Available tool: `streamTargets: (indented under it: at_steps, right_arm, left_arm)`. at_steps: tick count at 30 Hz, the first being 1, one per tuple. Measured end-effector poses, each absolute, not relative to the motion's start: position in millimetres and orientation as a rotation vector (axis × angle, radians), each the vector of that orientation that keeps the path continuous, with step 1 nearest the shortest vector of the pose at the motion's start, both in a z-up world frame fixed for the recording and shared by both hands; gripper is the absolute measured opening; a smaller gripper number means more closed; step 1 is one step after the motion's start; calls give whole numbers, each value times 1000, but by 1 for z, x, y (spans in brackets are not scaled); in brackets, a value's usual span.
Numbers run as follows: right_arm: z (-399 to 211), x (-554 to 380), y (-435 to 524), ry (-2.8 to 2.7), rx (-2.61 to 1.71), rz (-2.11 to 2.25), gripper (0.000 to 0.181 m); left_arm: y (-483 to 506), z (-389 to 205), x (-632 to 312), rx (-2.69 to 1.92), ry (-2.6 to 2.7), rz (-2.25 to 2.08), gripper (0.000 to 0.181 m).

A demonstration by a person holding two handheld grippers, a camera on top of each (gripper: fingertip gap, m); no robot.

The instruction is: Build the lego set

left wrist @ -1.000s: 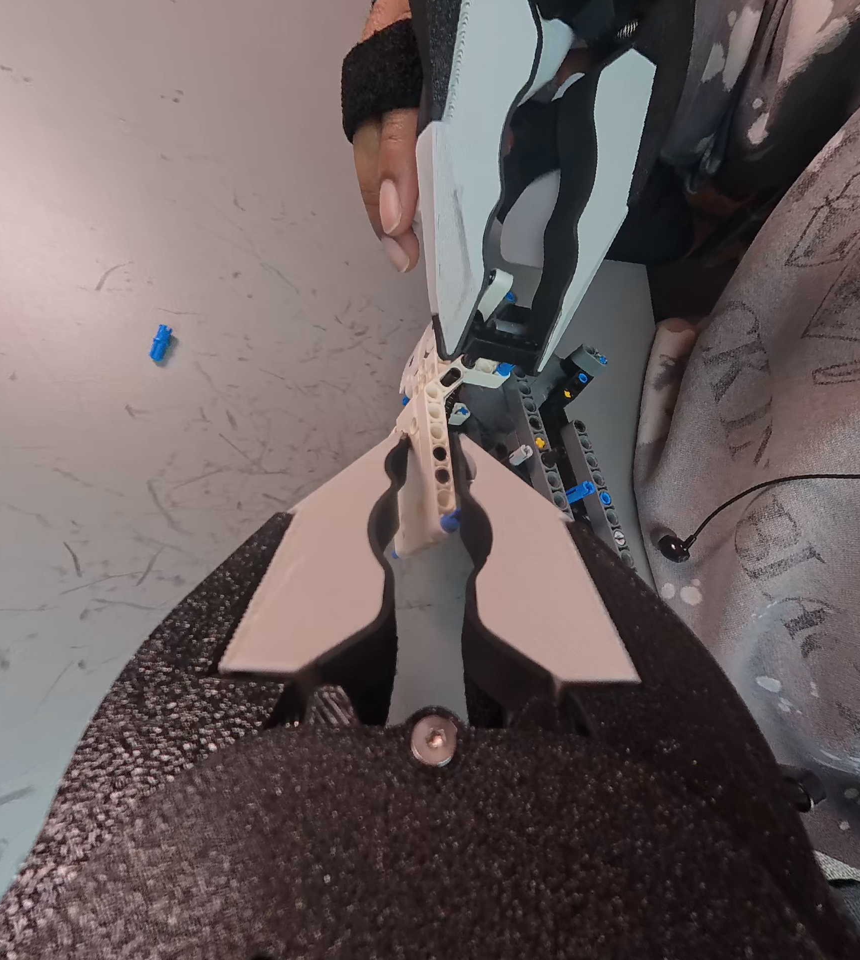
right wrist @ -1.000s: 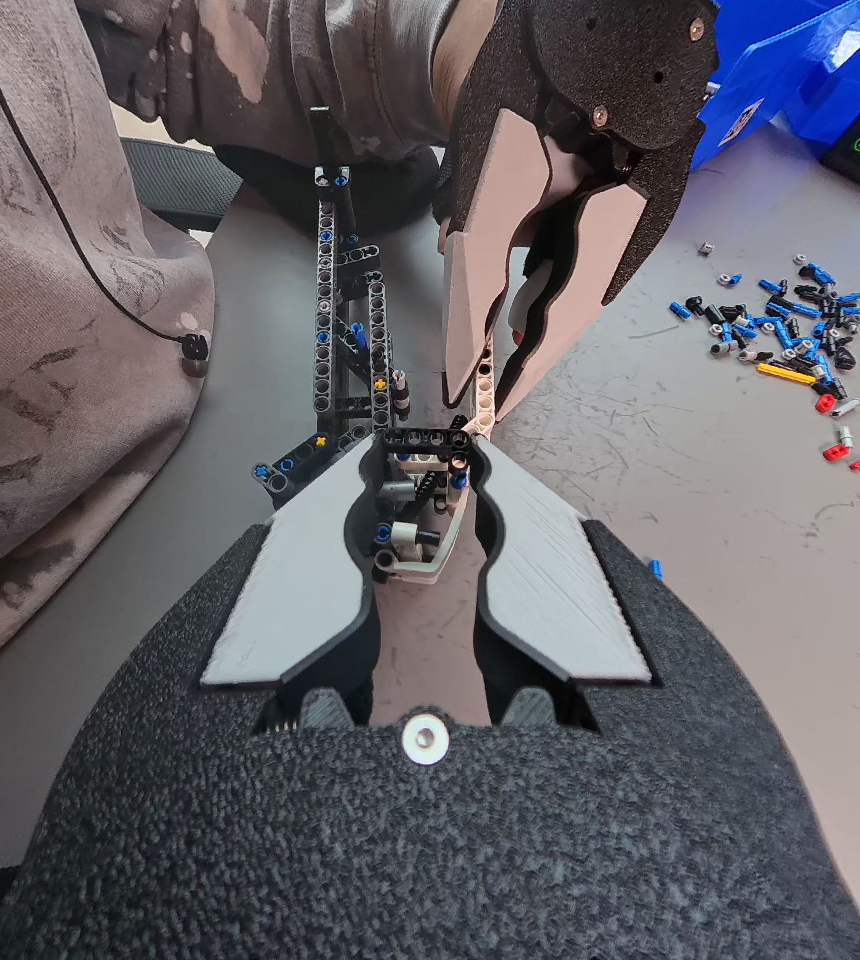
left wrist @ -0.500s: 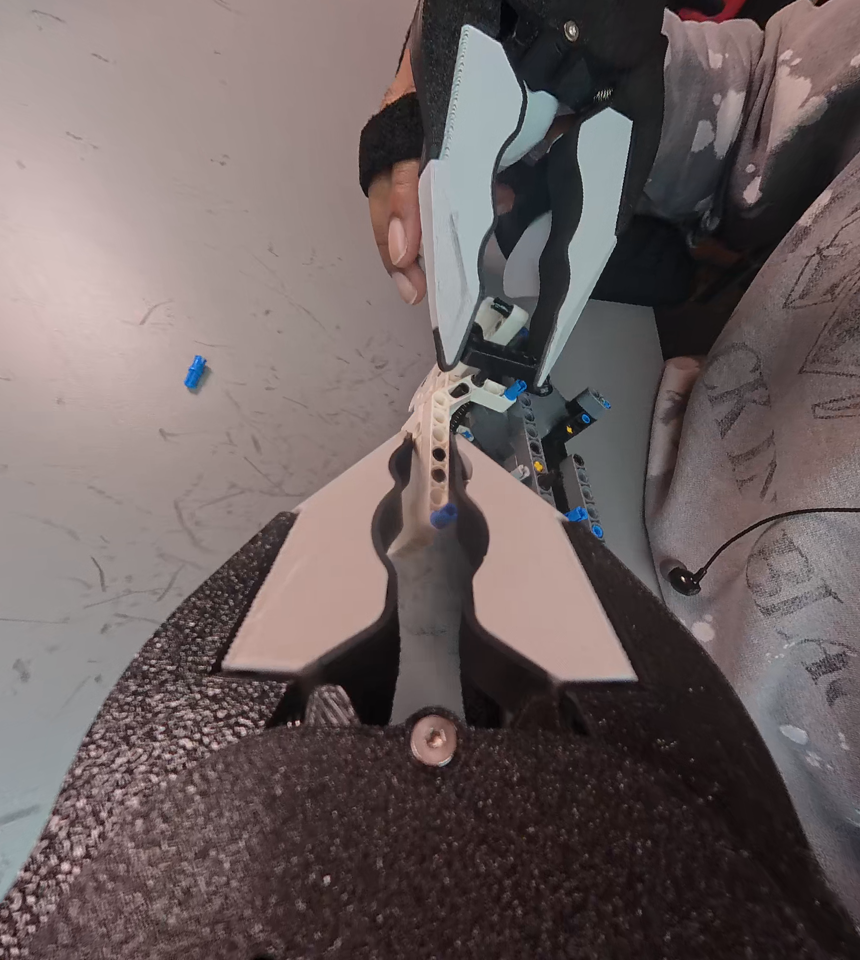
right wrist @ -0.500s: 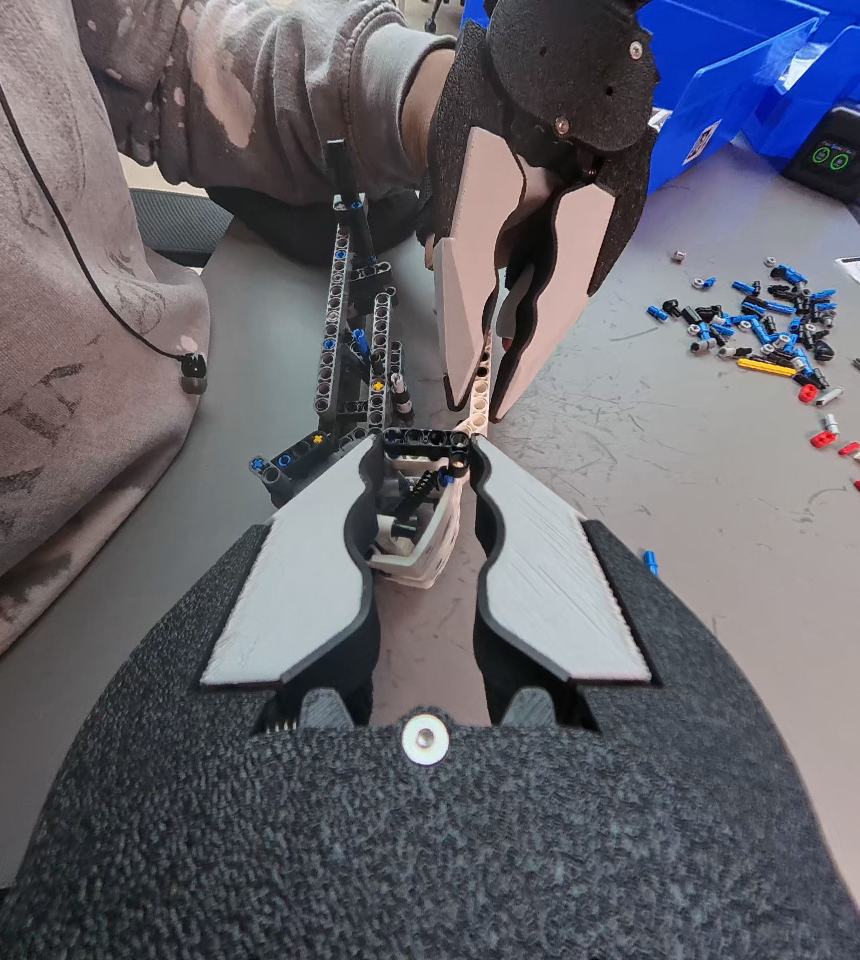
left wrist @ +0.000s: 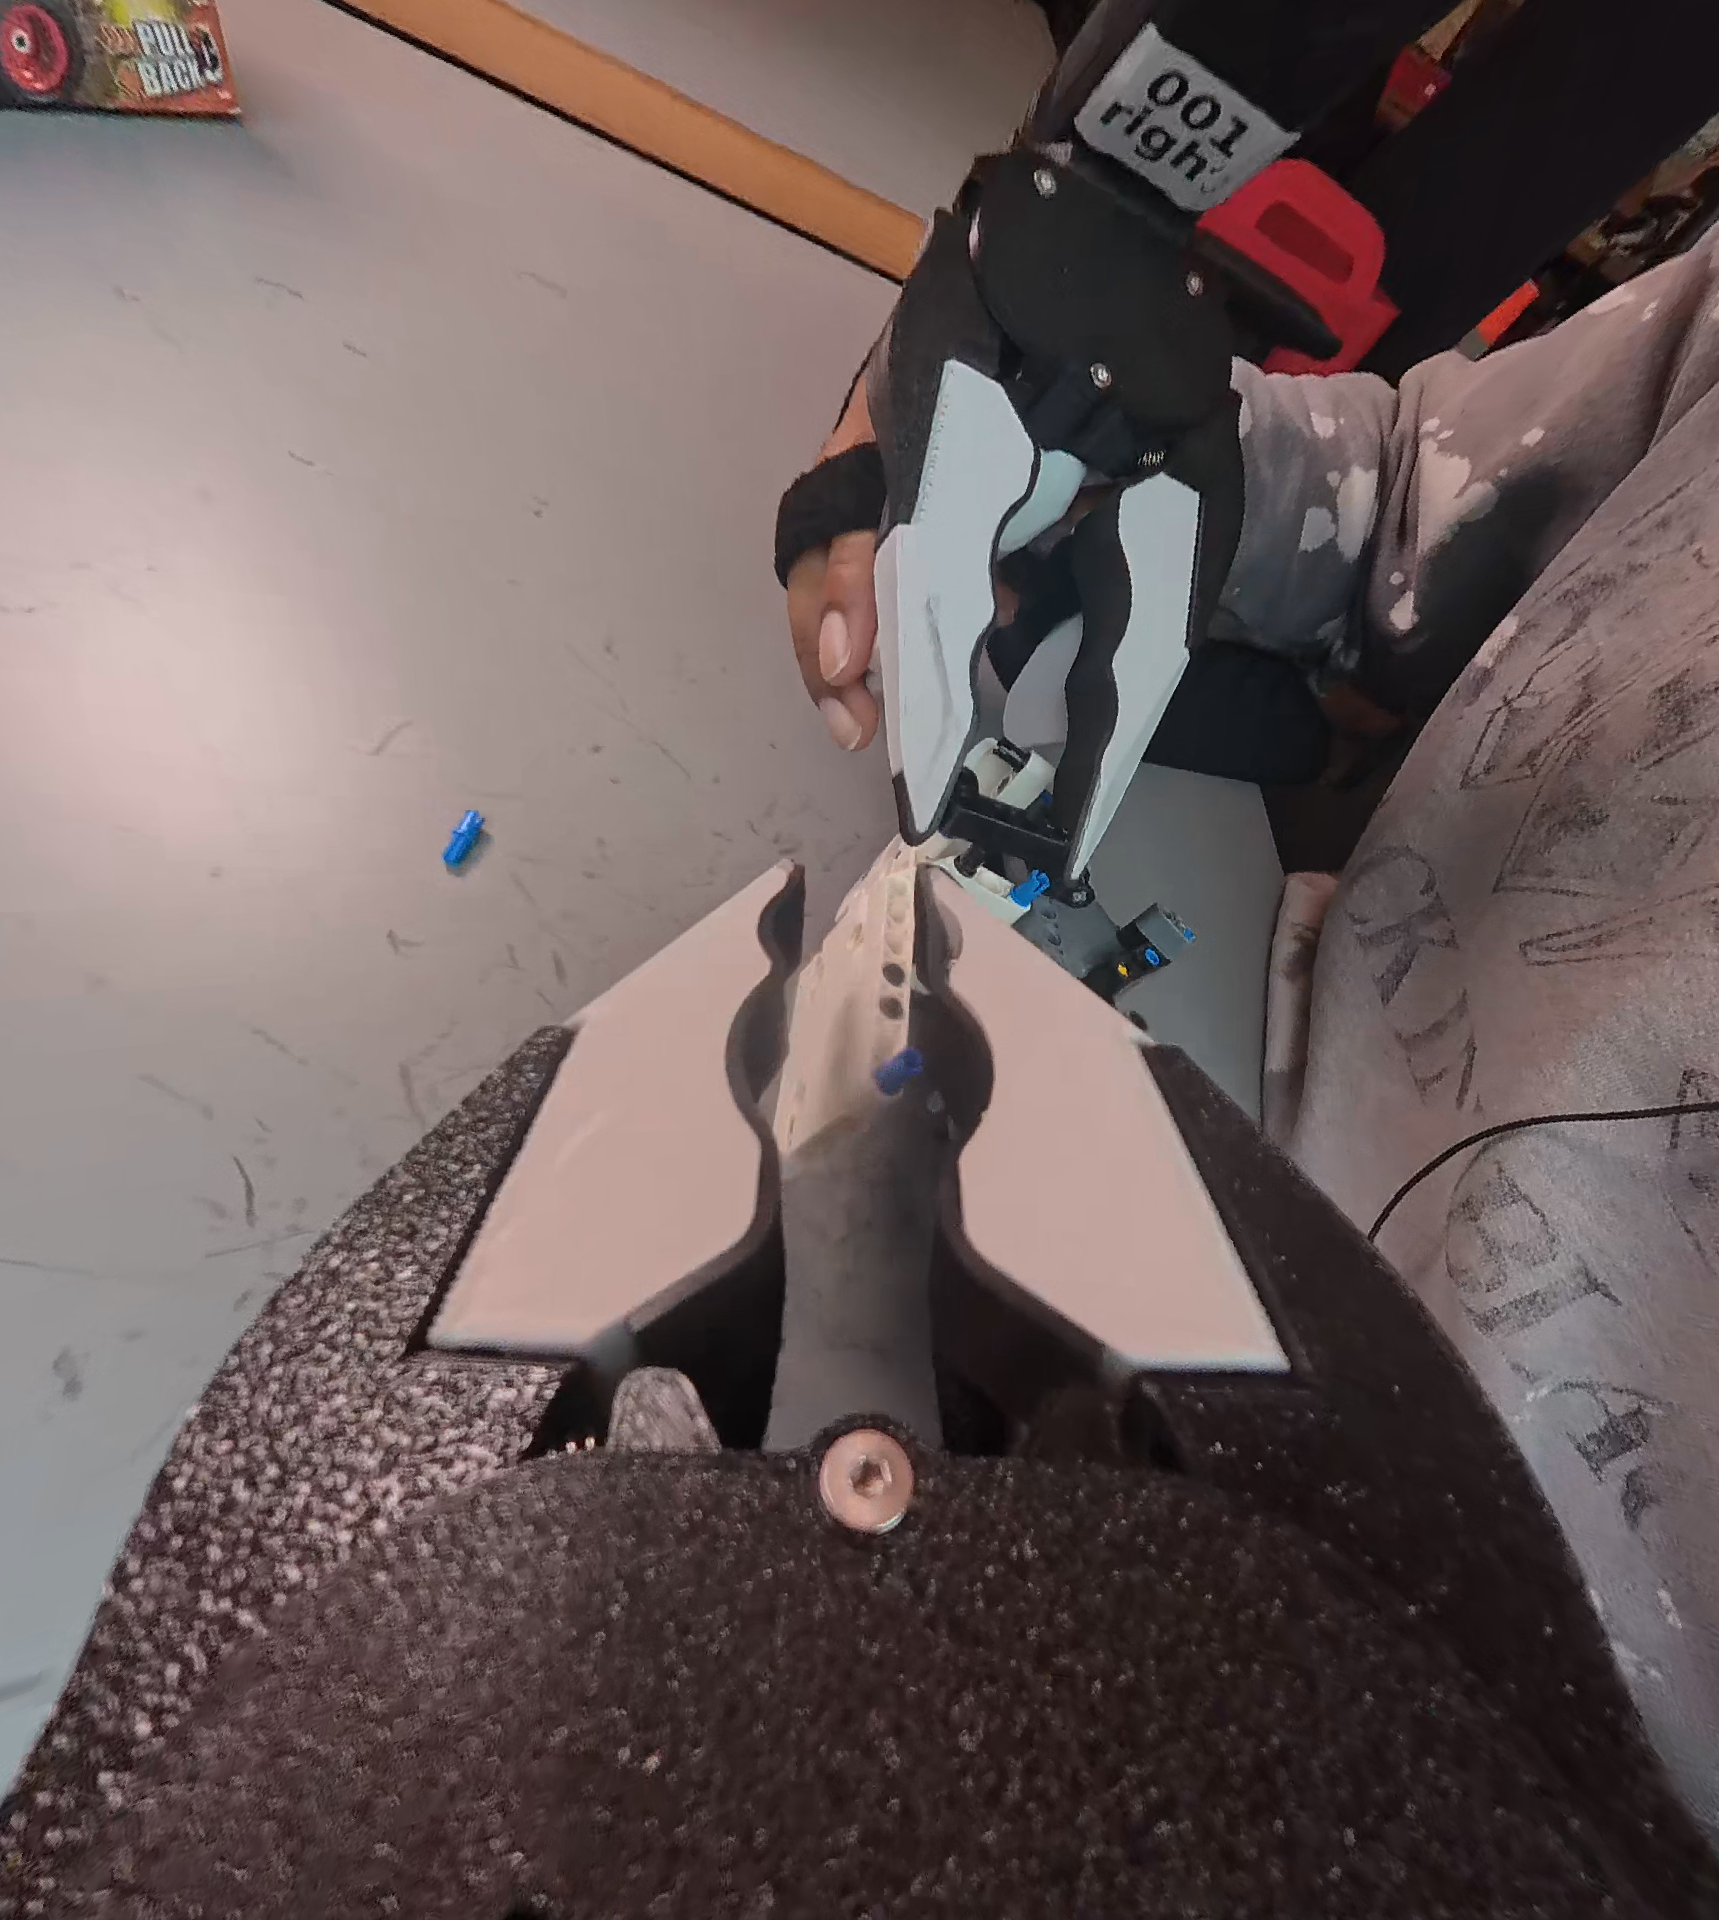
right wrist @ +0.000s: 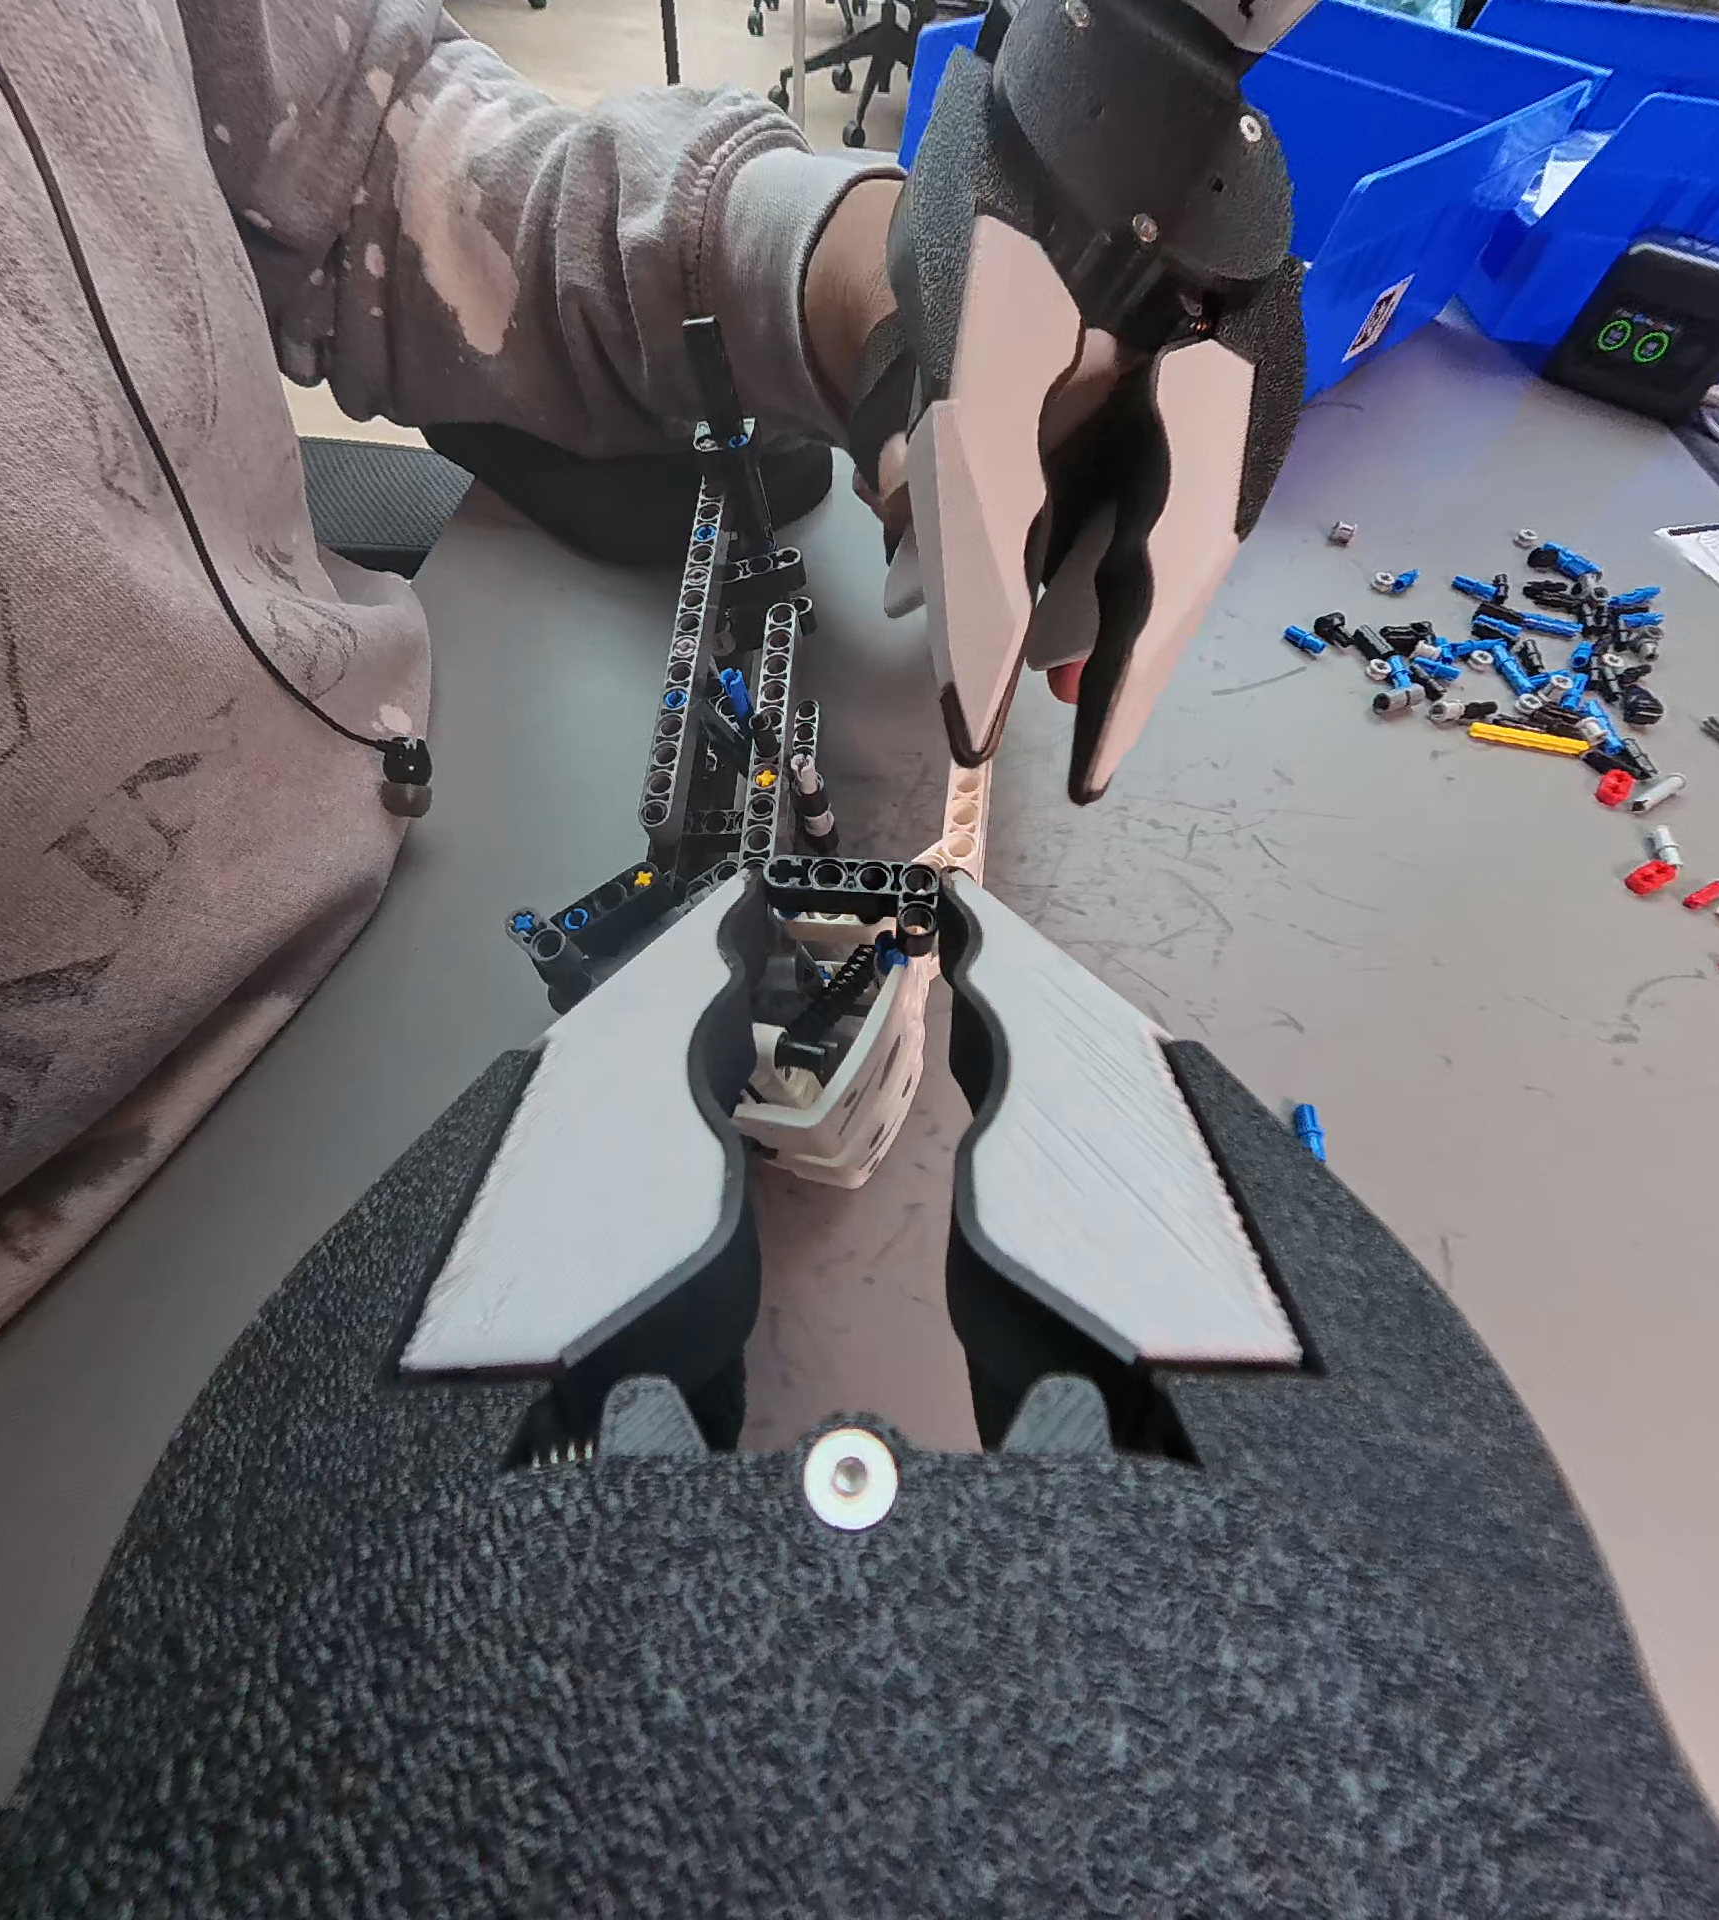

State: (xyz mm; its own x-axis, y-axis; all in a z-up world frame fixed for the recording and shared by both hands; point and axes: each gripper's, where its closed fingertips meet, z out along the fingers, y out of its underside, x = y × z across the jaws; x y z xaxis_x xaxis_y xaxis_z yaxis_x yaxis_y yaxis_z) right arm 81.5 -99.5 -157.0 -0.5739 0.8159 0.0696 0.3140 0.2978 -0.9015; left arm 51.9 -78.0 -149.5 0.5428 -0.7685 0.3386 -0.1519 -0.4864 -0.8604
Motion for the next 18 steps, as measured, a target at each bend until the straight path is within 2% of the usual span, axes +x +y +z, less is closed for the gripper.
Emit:
streamTargets:
  at_steps: [9,18]
  right_arm:
    - [-155,81,-98,-2009,-1008,1273,32]
    - [-130,68,-70,-1756,-1050,1306,32]
  left_arm:
    - [-71,-142,45,-1895,661,-970,27]
    - [-58,-125,37,-1786,478,-1039,30]
